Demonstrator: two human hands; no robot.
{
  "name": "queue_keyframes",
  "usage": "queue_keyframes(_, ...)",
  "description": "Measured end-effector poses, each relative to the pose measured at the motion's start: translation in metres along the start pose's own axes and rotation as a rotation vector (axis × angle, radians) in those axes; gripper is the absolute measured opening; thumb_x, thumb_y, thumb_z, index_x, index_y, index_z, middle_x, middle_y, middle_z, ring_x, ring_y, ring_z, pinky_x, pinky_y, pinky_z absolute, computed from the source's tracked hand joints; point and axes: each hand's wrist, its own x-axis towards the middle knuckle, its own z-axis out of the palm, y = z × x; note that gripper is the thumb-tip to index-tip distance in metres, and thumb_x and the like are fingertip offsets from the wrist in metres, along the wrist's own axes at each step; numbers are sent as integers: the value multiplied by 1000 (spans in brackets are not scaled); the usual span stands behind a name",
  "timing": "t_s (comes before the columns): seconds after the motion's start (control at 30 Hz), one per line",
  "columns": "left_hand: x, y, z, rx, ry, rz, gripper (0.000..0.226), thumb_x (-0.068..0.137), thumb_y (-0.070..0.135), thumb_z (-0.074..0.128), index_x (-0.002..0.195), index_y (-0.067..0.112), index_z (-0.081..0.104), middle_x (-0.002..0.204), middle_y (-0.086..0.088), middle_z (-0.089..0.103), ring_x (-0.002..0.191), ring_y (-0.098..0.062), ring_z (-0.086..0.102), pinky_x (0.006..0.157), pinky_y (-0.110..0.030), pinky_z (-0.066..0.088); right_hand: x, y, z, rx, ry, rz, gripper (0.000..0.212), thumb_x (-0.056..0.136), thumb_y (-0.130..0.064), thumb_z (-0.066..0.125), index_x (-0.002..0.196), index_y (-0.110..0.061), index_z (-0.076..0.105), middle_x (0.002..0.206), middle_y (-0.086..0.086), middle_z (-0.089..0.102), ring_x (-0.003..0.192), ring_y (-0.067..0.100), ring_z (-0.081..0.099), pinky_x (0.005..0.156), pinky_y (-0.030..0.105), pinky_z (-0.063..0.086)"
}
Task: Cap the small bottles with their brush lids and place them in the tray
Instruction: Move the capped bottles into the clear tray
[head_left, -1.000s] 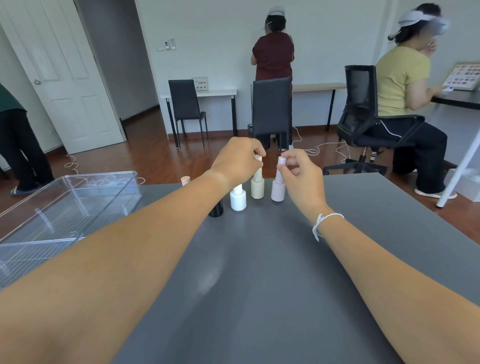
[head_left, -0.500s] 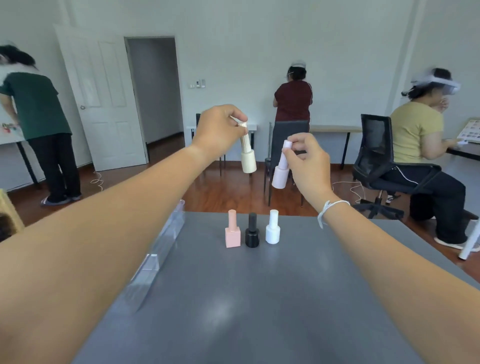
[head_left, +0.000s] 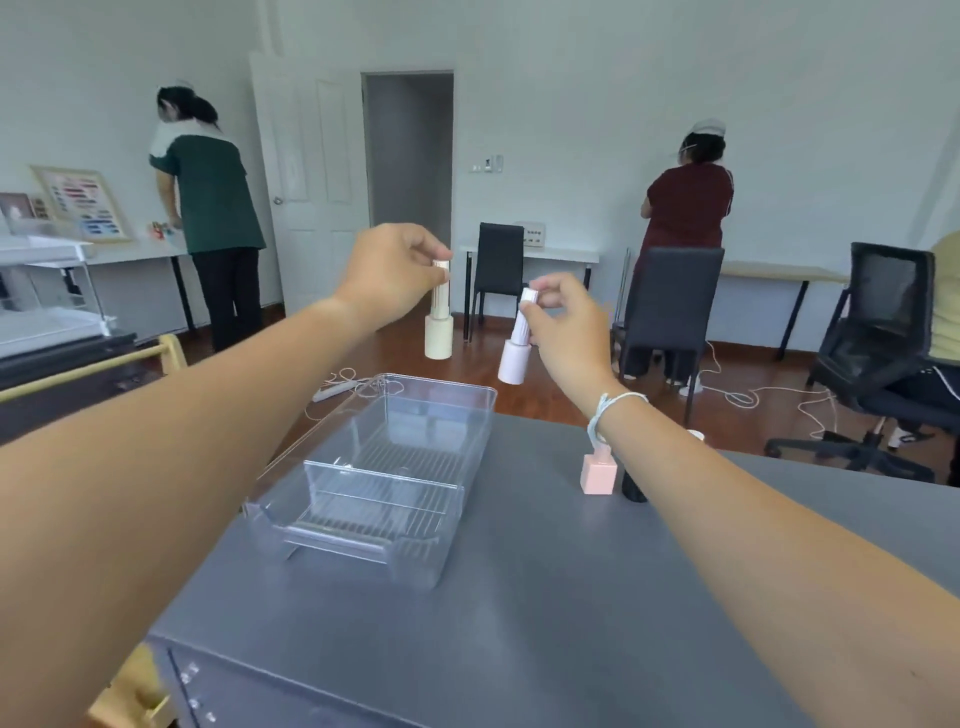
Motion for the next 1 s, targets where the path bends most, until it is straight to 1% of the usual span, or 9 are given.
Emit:
queue_keyframes(0.13,0,-27,14,18,-8,-20,13,81,10,64,94,12,68,83,-3,61,63,-3,50,51,-1,36,-3,19,24,-7,-44,38,14,84,-5,58,87,-18,56,70,-8,58,69,17,58,76,47,56)
queue_keyframes(0.23,2,-45,28,11,-21,-30,12,81,9,64,93,11,68,82,-2,60,70,-8,53,52,5,33,-2,33,39,-16,-74,55,13,84,-6,58,86,-18,56,68,-7,58,70,20,59,74,47,56)
queue_keyframes(0.33,6,-62,40,-3,-55,-46,10,81,9,64,90,12,67,80,0,60,71,-9,54,53,5,34,1,47,52,-21,-103,68,14,85,-5,58,88,-19,56,68,-6,57,72,21,59,76,46,56)
queue_keyframes(0.43,9,-79,51,-18,-69,-72,10,80,8,64,86,16,66,74,6,58,67,-2,53,54,5,34,3,62,61,-41,-124,77,14,85,-6,57,89,-19,55,71,-5,57,70,17,56,73,38,55)
queue_keyframes(0.6,13,-101,70,-48,-81,-94,11,79,8,65,87,16,67,72,9,58,66,0,54,53,3,37,7,82,68,-90,-150,73,13,85,-7,57,89,-20,56,82,7,62,72,17,56,66,26,49)
queue_keyframes(0.73,17,-107,84,-36,-115,-93,10,79,7,66,86,15,67,71,11,57,65,1,53,52,5,34,8,94,69,-128,-177,77,12,86,-8,56,91,-19,58,76,-6,58,72,16,56,63,29,51)
queue_keyframes(0.8,17,-109,89,-34,-130,-92,10,80,7,66,87,14,68,71,10,57,65,1,53,51,5,34,9,100,69,-155,-176,66,12,86,-9,56,92,-19,58,77,-7,57,69,14,55,60,22,48)
queue_keyframes(0.9,16,-112,95,-31,-147,-91,10,79,6,66,87,13,67,74,6,58,67,0,53,53,5,36,9,105,68,-191,-165,56,12,86,-9,56,90,-21,58,77,-7,58,63,6,54,51,5,39)
queue_keyframes(1.0,14,-115,100,-36,-160,-94,11,79,5,65,87,12,67,76,3,59,68,-2,53,55,5,36,7,108,68,-215,-168,63,13,86,-10,56,89,-23,57,75,-10,57,63,5,55,52,7,39)
